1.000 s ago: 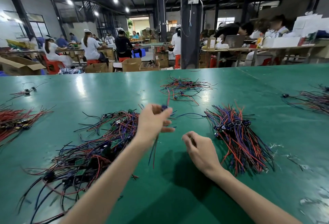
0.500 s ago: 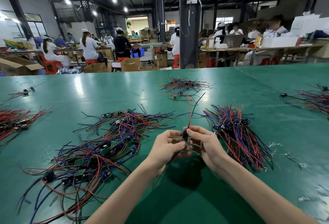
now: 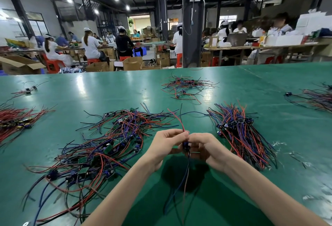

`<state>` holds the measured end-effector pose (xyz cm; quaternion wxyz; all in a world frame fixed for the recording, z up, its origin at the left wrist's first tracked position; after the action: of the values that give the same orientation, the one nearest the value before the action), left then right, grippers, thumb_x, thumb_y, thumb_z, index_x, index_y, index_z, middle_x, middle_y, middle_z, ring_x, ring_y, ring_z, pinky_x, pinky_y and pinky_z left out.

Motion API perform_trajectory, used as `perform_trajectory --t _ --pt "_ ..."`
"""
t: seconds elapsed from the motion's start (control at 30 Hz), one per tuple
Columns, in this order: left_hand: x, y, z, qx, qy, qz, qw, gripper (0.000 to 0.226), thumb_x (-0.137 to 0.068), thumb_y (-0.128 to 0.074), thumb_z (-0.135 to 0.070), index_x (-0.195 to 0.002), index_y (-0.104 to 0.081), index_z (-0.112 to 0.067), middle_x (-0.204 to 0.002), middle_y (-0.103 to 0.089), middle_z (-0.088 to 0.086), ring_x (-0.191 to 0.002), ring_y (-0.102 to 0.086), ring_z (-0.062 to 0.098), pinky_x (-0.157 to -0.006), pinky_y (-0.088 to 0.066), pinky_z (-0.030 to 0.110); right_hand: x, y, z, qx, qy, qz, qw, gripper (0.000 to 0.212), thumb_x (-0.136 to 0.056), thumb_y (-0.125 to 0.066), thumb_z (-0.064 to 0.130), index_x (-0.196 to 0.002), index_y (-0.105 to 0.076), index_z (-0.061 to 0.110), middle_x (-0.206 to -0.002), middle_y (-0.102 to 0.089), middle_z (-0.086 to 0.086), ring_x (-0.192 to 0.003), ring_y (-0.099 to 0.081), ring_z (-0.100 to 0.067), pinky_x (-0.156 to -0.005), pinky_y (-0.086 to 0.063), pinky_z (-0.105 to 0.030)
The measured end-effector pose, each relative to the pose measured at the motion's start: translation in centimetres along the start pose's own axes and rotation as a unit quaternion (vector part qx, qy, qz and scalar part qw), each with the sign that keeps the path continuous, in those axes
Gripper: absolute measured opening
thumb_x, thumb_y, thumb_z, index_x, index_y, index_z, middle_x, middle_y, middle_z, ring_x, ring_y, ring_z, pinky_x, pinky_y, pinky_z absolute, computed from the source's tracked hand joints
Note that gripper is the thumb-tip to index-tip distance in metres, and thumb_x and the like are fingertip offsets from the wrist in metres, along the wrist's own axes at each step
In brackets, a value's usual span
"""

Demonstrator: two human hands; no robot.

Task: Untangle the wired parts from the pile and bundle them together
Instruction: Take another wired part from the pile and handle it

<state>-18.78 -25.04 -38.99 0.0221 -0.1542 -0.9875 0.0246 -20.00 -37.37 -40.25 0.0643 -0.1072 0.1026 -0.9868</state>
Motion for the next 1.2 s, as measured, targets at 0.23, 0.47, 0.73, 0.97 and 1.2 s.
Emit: perform_trajectory --t 0.23,0.47,0.73,0.97,1.2 --pt "-0.3 0.8 0.2 0.007 -0.022 -0.043 0.999 0.009 -0.08 -0.072 -0.012 -0.074 -0.071 -0.005 -0.063 -0.065 0.003 -0.058 -0.055 0.013 -0.06 -0.048 0.023 0.2 -0.4 0.0 0.026 0.017 0.002 1.0 0.019 -0.085 -0.057 -0.001 -0.067 -0.058 0.005 -0.058 -0.06 -0.007 -0.054 -0.065 -0.015 -0.05 -0.053 -0.023" --pt "-0.7 1.2 0.1 -0.092 -0.11 -0.108 0.984 0.014 -0.075 -0.078 -0.015 -0.062 -0.075 -0.015 -0.056 -0.065 0.001 -0.05 -0.05 0.009 -0.053 -0.046 0.02 -0.1 -0.2 0.1 0.08 0.051 -0.062 0.994 0.023 -0.081 -0.056 -0.003 -0.06 -0.055 0.005 -0.056 -0.055 -0.011 -0.042 -0.057 -0.01 -0.044 -0.042 -0.02" --pt "-1.7 4.8 0.1 -0.15 -0.13 -0.23 0.953 0.023 -0.075 -0.079 -0.021 -0.055 -0.071 -0.028 -0.055 -0.067 -0.005 -0.047 -0.058 0.007 -0.064 -0.056 0.035 0.1 -1.2 -0.3 0.104 0.041 -0.048 0.993 0.017 -0.077 -0.057 -0.003 -0.061 -0.059 0.001 -0.058 -0.065 -0.021 -0.042 -0.051 -0.018 -0.044 -0.043 -0.021" --pt "-2.1 7.2 -0.2 -0.17 -0.131 -0.309 0.927 0.009 -0.078 -0.077 -0.02 -0.071 -0.075 -0.015 -0.058 -0.068 -0.009 -0.049 -0.064 0.009 -0.058 -0.05 0.022 0.6 -1.7 -0.3 0.124 0.046 -0.028 0.991 0.026 -0.077 -0.057 -0.006 -0.054 -0.057 0.005 -0.056 -0.063 -0.018 -0.05 -0.055 -0.024 -0.046 -0.042 -0.021" --pt "-2.0 7.9 -0.9 -0.212 -0.152 -0.331 0.907 0.01 -0.08 -0.075 -0.02 -0.082 -0.074 -0.01 -0.068 -0.069 -0.005 -0.06 -0.068 0.014 -0.07 -0.058 0.032 0.9 -1.7 -0.6 0.131 0.046 -0.016 0.99 0.036 -0.076 -0.058 -0.005 -0.045 -0.057 0.013 -0.054 -0.062 -0.017 -0.051 -0.05 -0.024 -0.045 -0.04 -0.021"
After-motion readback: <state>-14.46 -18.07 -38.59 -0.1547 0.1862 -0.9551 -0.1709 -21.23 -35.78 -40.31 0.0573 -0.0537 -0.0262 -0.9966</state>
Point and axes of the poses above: each hand's wrist, its own x-axis away from the middle knuckle, its own y-axis out of the back of the hand, z = x × y, the point moved 5 cm from there along -x, towards the middle knuckle
